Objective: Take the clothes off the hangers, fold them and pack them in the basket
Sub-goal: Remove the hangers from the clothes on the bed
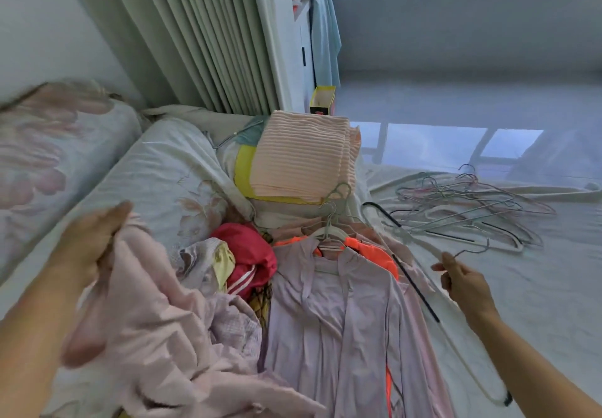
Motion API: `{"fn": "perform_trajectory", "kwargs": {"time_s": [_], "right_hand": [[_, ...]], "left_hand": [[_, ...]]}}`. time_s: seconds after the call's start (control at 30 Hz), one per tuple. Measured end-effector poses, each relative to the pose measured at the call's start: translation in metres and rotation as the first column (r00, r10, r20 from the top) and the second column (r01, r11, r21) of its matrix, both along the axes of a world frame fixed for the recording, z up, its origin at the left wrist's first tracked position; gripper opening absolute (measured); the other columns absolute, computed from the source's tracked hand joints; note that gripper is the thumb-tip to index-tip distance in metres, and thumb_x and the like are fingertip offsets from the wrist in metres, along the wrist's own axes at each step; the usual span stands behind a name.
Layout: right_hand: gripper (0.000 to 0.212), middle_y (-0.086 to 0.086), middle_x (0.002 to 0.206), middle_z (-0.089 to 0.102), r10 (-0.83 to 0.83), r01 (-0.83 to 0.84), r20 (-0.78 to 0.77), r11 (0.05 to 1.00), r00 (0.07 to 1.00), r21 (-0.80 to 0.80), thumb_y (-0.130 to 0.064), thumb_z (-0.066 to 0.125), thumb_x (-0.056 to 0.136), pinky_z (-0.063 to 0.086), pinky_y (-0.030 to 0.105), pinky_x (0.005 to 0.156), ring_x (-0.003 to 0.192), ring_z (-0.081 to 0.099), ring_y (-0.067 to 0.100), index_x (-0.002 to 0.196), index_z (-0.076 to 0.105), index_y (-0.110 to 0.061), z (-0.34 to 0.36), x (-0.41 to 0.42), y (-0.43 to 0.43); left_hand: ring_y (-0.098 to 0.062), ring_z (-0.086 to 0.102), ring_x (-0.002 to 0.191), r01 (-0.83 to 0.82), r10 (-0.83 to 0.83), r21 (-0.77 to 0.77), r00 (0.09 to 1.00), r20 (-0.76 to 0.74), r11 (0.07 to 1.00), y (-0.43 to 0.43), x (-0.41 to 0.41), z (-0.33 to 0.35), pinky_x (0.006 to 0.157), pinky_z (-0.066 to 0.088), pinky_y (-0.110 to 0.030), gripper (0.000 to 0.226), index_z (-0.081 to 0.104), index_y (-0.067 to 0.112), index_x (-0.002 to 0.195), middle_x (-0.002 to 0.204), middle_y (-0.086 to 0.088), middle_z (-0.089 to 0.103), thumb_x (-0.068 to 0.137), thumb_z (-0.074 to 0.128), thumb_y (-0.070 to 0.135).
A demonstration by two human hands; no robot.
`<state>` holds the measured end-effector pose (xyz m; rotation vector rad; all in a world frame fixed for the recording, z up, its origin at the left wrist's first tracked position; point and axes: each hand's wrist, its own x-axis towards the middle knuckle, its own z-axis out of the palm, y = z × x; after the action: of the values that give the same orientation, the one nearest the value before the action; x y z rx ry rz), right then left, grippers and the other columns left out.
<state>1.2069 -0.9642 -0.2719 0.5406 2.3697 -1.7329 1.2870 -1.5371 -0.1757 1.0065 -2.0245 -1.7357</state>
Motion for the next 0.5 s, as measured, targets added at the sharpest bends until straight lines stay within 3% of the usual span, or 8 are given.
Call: {"fn": "perform_trajectory", "kwargs": {"time_s": [0.07, 0.13, 0.2, 0.27, 0.3, 0.4, 0.47, 0.5], "right_hand": [[0.035, 0.005, 0.055, 0.048, 0.041, -0.041, 0.004, 0.998, 0.999, 0.047, -0.033, 0.046, 0.097, 0.029, 0.031, 0.055, 0.053, 0.04, 0.019, 0.076, 0.061, -0.01, -0.014, -0.008, -0.003], [0.031, 0.007, 0.057, 0.051, 0.067, -0.065, -0.007, 0.991, 0.998, 0.113, -0.029, 0.046, 0.097, 0.031, 0.033, 0.058, 0.055, 0.043, 0.02, 0.074, 0.053, -0.01, -0.024, -0.012, 0.001], [0.029, 0.007, 0.058, 0.055, 0.069, -0.066, -0.012, 0.984, 0.998, 0.167, -0.026, 0.046, 0.097, 0.034, 0.034, 0.057, 0.053, 0.045, 0.019, 0.073, 0.05, -0.01, -0.039, -0.022, 0.008], [0.024, 0.01, 0.063, 0.061, 0.066, -0.066, 0.01, 0.975, 0.998, 0.211, -0.024, 0.047, 0.097, 0.038, 0.032, 0.056, 0.054, 0.049, 0.02, 0.079, 0.054, -0.01, -0.054, -0.033, 0.018], [0.02, 0.011, 0.067, 0.063, 0.058, -0.063, 0.026, 0.972, 0.998, 0.225, -0.023, 0.047, 0.097, 0.041, 0.027, 0.056, 0.057, 0.052, 0.022, 0.084, 0.056, -0.01, -0.058, -0.04, 0.023], [0.015, 0.013, 0.074, 0.064, 0.038, -0.048, 0.042, 0.964, 0.998, 0.262, -0.017, 0.048, 0.096, 0.041, 0.016, 0.054, 0.059, 0.055, 0.017, 0.087, 0.058, -0.01, -0.071, -0.063, 0.039], [0.016, 0.014, 0.079, 0.065, 0.052, -0.062, 0.042, 0.953, 0.998, 0.295, -0.017, 0.047, 0.096, 0.042, 0.028, 0.064, 0.062, 0.057, 0.015, 0.084, 0.056, -0.012, -0.081, -0.084, 0.047], [0.016, 0.014, 0.082, 0.065, 0.052, -0.065, 0.05, 0.948, 0.997, 0.311, -0.018, 0.047, 0.097, 0.041, 0.033, 0.069, 0.07, 0.058, 0.02, 0.085, 0.056, -0.011, -0.087, -0.096, 0.051]], "left_hand": [[-0.027, 0.057, 0.055, 0.057, -0.007, -0.291, 0.985, 0.17, 0.955, 0.032, -0.03, -0.012, 0.047, 0.037, -0.026, 0.035, 0.058, 0.003, 0.082, 0.061, -0.013, 0.055, 0.089, 0.06, 0.037], [-0.038, 0.058, 0.098, 0.118, 0.031, -0.421, 0.943, 0.331, 0.899, 0.062, -0.047, -0.044, 0.074, 0.041, -0.037, 0.04, 0.052, -0.001, 0.104, 0.096, -0.022, 0.056, 0.086, 0.064, 0.033], [-0.041, 0.046, 0.117, 0.17, 0.131, -0.502, 0.85, 0.51, 0.848, 0.073, -0.053, -0.087, 0.092, 0.039, -0.045, 0.066, 0.037, 0.002, 0.128, 0.128, -0.024, 0.044, 0.083, 0.066, 0.04], [-0.038, 0.038, 0.127, 0.364, 0.088, -0.519, 0.75, 0.656, 0.773, 0.087, -0.047, -0.134, 0.1, 0.035, -0.048, 0.071, 0.028, 0.01, 0.138, 0.145, -0.018, 0.03, 0.085, 0.059, 0.047], [-0.034, 0.029, 0.135, 0.528, 0.009, -0.497, 0.679, 0.734, 0.689, 0.097, -0.042, -0.153, 0.105, 0.031, -0.048, 0.073, 0.023, 0.016, 0.144, 0.153, -0.012, 0.019, 0.087, 0.055, 0.049], [-0.026, 0.004, 0.144, 0.773, -0.155, -0.352, 0.495, 0.855, 0.528, 0.123, -0.019, -0.221, 0.114, 0.016, -0.048, 0.077, 0.01, 0.027, 0.149, 0.158, 0.0, -0.001, 0.088, 0.046, 0.057], [-0.027, -0.004, 0.145, 0.862, -0.143, -0.252, 0.344, 0.928, 0.44, 0.128, -0.002, -0.251, 0.116, 0.009, -0.047, 0.078, 0.009, 0.03, 0.149, 0.158, 0.0, -0.006, 0.087, 0.043, 0.062], [-0.027, -0.008, 0.145, 0.89, -0.154, -0.234, 0.314, 0.937, 0.391, 0.128, 0.003, -0.262, 0.117, 0.006, -0.045, 0.079, 0.008, 0.029, 0.149, 0.158, -0.001, -0.009, 0.087, 0.043, 0.063]]}}
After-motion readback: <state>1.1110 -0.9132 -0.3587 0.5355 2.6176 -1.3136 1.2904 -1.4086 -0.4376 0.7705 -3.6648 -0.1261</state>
